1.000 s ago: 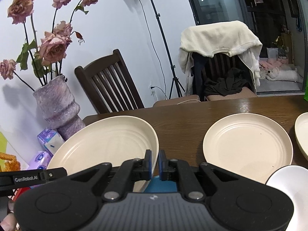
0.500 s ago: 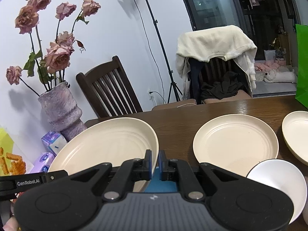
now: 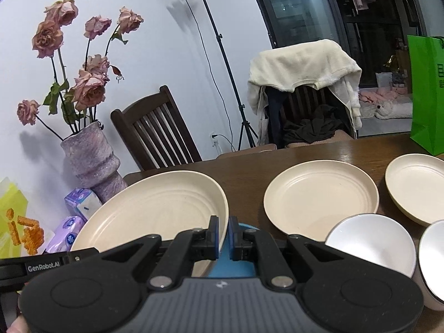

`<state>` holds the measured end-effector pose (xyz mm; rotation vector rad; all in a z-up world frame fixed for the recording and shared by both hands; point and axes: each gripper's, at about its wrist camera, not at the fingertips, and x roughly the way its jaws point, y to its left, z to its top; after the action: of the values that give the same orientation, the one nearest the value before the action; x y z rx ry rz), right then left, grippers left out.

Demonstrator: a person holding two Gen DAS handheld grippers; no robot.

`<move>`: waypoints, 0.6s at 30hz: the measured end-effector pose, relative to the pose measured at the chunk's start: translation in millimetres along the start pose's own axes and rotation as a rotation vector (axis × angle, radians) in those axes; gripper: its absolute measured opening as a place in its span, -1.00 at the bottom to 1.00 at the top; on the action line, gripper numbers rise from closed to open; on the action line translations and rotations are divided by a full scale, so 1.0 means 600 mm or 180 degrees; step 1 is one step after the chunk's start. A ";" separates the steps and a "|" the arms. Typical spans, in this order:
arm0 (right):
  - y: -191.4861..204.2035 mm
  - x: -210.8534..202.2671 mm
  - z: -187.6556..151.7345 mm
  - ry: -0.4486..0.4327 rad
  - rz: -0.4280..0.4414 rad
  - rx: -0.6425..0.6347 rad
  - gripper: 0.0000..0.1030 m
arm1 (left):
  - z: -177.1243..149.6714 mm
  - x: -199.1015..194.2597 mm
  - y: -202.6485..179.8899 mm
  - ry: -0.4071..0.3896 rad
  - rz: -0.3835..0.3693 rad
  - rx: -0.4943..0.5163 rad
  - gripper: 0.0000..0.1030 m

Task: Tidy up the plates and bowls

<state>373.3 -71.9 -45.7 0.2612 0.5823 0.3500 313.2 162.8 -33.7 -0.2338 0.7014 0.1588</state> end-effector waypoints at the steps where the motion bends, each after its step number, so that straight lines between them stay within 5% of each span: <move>1: -0.002 -0.004 -0.002 0.0004 -0.0005 0.0004 -0.87 | -0.004 -0.004 -0.001 0.0009 -0.0012 -0.0007 -0.60; 18: -0.026 -0.102 -0.032 -0.0031 -0.0035 -0.0012 -0.87 | -0.047 -0.081 -0.038 -0.0026 -0.0055 0.0040 -0.60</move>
<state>318.7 -107.5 -36.7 0.2559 0.5733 0.3390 264.1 130.0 -19.0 -0.2271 0.6920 0.1388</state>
